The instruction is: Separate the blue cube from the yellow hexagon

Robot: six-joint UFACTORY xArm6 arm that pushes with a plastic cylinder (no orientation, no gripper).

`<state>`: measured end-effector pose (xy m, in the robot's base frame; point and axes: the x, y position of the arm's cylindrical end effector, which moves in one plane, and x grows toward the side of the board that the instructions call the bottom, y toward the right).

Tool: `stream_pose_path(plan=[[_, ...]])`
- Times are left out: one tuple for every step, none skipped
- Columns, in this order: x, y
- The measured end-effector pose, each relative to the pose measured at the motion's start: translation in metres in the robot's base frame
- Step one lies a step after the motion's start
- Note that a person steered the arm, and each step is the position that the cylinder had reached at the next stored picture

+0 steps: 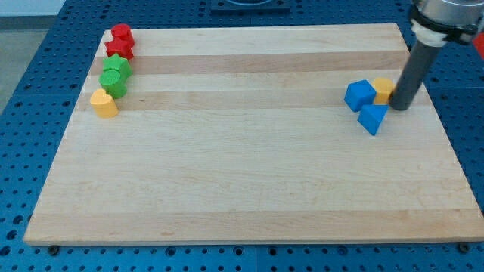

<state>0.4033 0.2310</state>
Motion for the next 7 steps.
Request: stream_pose_path(plan=[[-0.016,-0.007],[-0.027,0.007],[-0.057,0.016],[-0.052,-0.013],[-0.018,-0.035],[0.006,-0.066],[0.006,-0.102]])
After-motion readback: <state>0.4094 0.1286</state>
